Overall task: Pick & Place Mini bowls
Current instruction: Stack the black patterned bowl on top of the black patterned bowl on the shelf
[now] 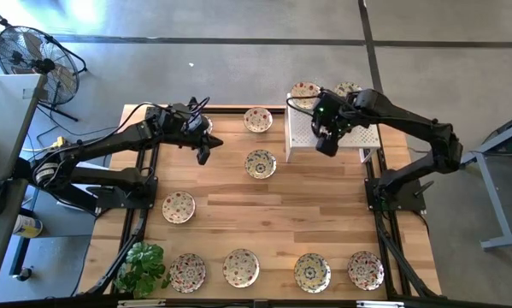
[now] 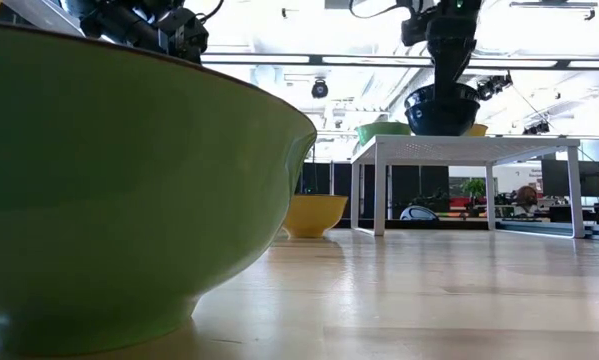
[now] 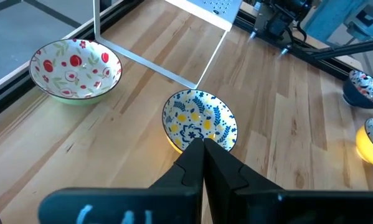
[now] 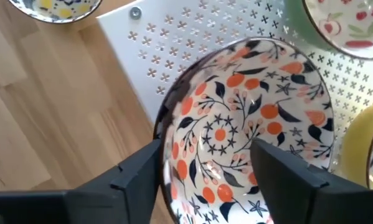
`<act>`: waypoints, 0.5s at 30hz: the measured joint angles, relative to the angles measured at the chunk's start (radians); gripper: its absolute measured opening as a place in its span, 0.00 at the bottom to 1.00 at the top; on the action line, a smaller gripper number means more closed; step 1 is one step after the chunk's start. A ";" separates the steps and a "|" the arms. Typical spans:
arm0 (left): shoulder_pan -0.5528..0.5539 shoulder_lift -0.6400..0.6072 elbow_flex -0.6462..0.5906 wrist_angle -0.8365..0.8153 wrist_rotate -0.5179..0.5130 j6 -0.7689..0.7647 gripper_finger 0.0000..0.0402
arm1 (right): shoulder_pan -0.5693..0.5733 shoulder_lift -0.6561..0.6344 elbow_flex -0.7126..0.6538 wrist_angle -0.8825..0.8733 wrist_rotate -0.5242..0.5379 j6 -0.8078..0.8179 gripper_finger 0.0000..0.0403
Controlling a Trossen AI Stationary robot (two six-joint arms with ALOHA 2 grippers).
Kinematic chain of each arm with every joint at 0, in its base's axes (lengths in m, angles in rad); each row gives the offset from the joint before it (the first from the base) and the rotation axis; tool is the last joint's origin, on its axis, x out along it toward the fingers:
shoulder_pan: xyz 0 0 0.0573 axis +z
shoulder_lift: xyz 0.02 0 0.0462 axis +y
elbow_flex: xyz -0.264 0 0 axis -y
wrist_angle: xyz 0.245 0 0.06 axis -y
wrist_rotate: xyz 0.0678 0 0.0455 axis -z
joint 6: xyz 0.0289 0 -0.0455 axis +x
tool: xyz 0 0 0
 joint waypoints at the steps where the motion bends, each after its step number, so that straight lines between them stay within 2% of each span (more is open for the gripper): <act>1: 0.000 0.000 0.000 0.000 0.002 0.000 0.00 | -0.004 0.000 0.000 0.000 -0.008 0.011 0.60; 8: 0.000 0.000 0.000 -0.001 0.003 -0.003 0.00 | -0.011 -0.001 0.000 -0.001 -0.052 0.019 0.71; 15: 0.000 0.000 0.000 -0.002 0.007 -0.004 0.00 | -0.011 -0.001 0.071 -0.014 -0.057 0.052 0.73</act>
